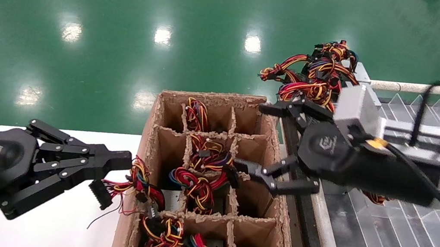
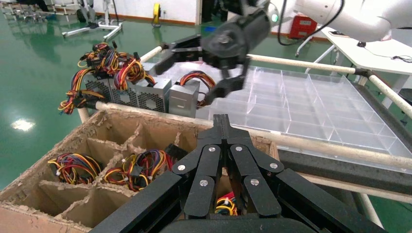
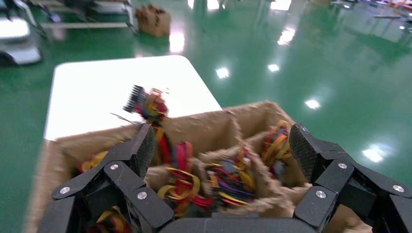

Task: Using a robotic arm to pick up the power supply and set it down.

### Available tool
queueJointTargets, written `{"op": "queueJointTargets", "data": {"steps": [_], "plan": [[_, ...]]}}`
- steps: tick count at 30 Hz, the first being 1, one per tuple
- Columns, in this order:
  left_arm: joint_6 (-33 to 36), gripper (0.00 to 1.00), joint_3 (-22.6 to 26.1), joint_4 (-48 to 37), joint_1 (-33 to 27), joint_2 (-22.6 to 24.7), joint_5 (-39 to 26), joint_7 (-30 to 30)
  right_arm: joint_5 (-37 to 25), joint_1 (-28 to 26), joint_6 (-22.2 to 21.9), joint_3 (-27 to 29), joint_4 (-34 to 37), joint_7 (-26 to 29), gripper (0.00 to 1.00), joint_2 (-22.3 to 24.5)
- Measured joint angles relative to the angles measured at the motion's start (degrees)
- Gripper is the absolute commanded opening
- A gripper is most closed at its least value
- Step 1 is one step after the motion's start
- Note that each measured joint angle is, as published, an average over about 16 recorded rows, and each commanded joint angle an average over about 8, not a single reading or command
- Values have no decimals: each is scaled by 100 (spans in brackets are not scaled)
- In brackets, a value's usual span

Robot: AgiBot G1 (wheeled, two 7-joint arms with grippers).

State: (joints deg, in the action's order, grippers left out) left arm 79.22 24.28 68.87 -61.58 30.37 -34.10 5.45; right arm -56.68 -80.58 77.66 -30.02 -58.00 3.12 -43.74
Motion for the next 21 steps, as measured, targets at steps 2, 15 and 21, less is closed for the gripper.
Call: {"op": "queueJointTargets", "data": {"steps": [2, 15, 21], "plan": [[0, 100, 0, 0, 0, 0, 0, 0, 172, 221, 93, 163, -181, 89, 100, 101], [-1, 100, 0, 0, 0, 0, 0, 0, 1238, 1591, 668, 1170, -1302, 628, 100, 725], [-2, 100, 0, -1, 1, 0, 0, 0, 1527, 1961, 819, 1441, -1602, 761, 100, 889]]}}
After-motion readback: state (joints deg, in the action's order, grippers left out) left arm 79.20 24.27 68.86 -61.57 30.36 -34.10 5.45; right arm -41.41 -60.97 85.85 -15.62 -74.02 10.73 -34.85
